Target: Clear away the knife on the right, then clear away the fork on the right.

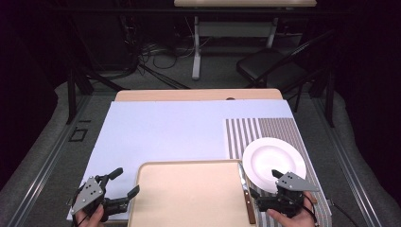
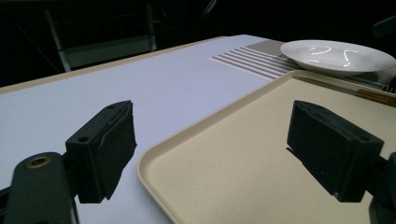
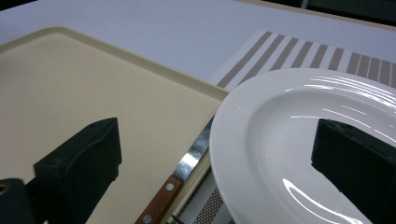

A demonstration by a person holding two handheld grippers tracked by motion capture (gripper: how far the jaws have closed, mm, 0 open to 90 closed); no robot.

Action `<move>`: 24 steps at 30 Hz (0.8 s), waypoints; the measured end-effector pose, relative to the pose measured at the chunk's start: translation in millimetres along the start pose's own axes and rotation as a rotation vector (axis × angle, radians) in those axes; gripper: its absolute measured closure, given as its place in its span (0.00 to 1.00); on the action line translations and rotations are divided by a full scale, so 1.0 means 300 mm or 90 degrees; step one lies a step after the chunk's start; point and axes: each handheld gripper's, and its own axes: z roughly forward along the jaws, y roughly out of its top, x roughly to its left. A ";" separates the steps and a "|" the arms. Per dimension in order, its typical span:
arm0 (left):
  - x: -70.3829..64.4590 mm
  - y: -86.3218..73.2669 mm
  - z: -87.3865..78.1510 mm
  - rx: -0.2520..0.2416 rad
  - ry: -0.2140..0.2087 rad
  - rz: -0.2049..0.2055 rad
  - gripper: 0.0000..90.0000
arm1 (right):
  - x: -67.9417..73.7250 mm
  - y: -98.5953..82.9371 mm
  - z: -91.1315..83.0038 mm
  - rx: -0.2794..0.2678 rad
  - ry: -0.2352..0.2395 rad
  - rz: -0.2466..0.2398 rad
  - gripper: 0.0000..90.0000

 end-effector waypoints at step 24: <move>-0.003 0.000 -0.004 0.005 0.005 0.005 0.17 | -0.058 -0.005 -0.052 -0.001 -0.002 0.009 0.00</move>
